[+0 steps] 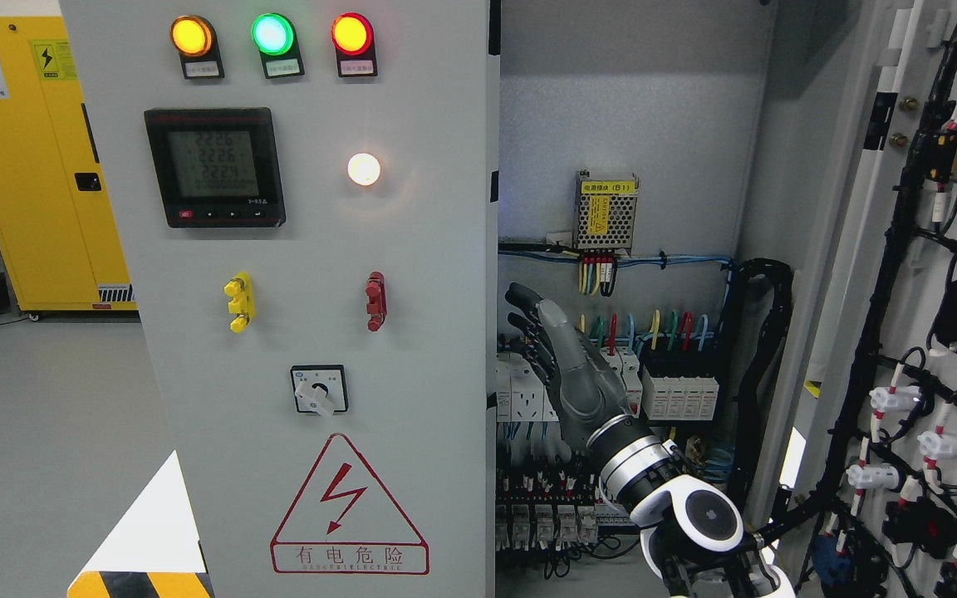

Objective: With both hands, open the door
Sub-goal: 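Raise the right hand into the cabinet toward the indicator-light door edge, then place the right hand palm behind the indicator-light door's inner edge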

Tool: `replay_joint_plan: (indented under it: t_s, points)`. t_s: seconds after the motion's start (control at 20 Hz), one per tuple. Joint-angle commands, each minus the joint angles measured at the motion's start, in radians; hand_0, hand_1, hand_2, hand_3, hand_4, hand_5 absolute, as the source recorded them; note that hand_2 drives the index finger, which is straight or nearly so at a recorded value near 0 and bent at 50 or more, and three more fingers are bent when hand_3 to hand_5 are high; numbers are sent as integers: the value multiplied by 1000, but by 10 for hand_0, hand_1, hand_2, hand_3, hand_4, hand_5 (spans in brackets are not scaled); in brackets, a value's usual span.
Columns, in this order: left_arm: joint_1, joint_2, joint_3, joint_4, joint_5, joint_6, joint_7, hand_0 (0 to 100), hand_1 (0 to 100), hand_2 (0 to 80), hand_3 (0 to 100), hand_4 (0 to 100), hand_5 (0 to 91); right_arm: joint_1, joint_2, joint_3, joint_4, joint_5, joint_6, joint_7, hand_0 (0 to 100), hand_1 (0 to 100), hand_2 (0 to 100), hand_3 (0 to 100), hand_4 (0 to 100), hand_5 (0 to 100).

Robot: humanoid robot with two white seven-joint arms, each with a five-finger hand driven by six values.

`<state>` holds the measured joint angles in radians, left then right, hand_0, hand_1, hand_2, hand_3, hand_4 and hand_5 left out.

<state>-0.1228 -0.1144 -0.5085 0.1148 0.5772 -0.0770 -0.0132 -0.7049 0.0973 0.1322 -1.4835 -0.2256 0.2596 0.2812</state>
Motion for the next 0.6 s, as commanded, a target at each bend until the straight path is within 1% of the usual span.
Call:
replay_joint_plan:
  t_s: [0.0, 0.15, 0.2, 0.35, 0.45, 0.55]
  points:
    - [0, 1, 1, -4, 0, 0, -1, 0, 0, 0, 21, 0, 0, -13, -1, -14, 29, -24, 4, 33, 214, 67, 0, 0, 0, 0]
    - [0, 1, 2, -4, 0, 0, -1, 0, 0, 0, 21, 0, 0, -15, -1, -39, 46, -24, 4, 35, 214, 68, 0, 0, 0, 0]
    - [0, 1, 2, -4, 1, 0, -1, 0, 0, 0, 21, 0, 0, -24, -2, -45, 57, -26, 4, 44, 214, 68, 0, 0, 0, 0]
    - [0, 1, 2, -4, 1, 0, -1, 0, 0, 0, 21, 0, 0, -30, -5, -46, 62, -27, 6, 49, 214, 68, 0, 0, 0, 0]
    - [0, 1, 2, -4, 1, 0, -1, 0, 0, 0, 21, 0, 0, -33, -5, -45, 63, -73, 7, 59, 214, 68, 0, 0, 0, 0]
    - [0, 1, 1, -4, 1, 0, -1, 0, 0, 0, 22, 0, 0, -33, -5, -43, 63, -121, 33, 70, 214, 67, 0, 0, 0, 0]
